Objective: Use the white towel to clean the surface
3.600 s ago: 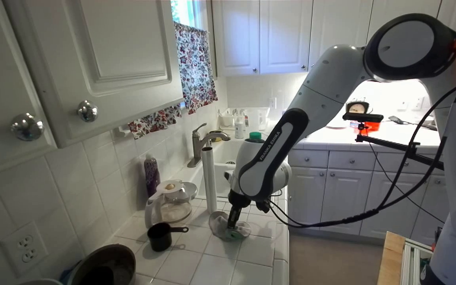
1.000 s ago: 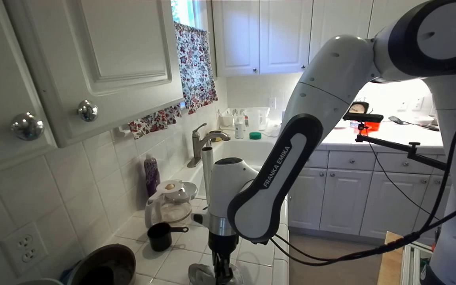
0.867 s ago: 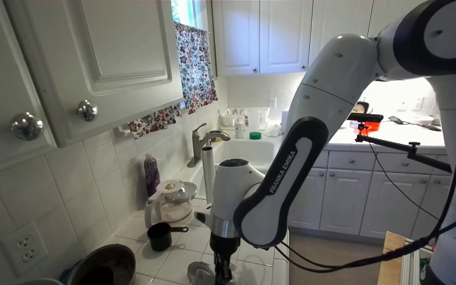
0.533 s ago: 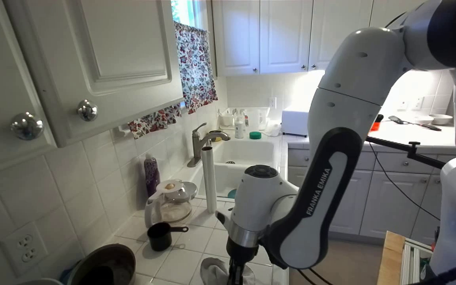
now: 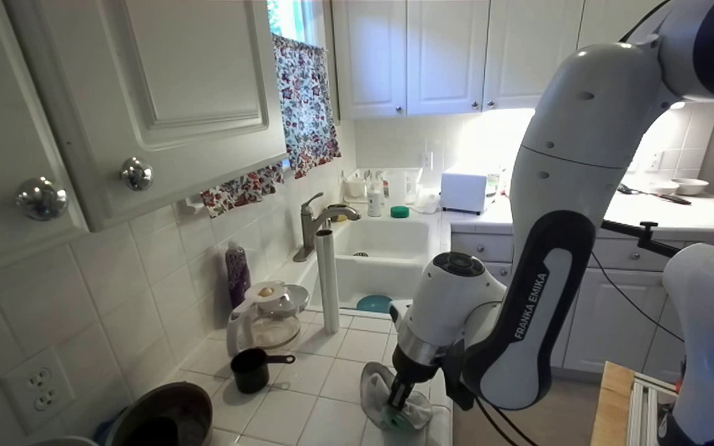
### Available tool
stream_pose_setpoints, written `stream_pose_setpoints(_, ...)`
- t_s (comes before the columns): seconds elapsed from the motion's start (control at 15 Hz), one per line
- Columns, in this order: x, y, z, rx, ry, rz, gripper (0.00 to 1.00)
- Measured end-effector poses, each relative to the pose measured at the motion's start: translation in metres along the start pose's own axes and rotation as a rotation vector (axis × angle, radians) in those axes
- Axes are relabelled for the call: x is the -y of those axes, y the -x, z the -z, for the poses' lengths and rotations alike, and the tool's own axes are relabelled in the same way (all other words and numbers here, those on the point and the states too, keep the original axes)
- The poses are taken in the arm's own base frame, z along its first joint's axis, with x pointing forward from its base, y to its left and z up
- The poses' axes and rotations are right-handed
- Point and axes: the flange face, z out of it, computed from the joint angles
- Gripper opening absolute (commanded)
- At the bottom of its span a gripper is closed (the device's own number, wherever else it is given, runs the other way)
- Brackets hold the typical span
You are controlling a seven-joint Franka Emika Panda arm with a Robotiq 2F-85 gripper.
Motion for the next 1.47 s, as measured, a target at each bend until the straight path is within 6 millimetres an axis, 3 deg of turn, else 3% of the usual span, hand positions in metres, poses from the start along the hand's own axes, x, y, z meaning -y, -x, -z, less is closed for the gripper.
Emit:
stream_pose_setpoints(0.47, -0.037, -0.002, -0.001, -0.012, 0.046, -0.265, 0.03)
stream_pose_setpoints(0.53, -0.044, -0.002, -0.001, -0.012, 0.051, -0.292, 0.1)
stream_pose_setpoints(0.73, -0.062, -0.003, -0.001, -0.014, 0.059, -0.336, 0.1)
stream_pose_setpoints(0.8, -0.063, -0.003, -0.001, -0.014, 0.059, -0.34, 0.03)
stream_pose_setpoints(1.2, -0.069, -0.004, -0.002, -0.015, 0.067, -0.358, 0.03)
stream_pose_setpoints(1.47, -0.108, -0.002, 0.0, -0.023, 0.115, -0.445, 0.03)
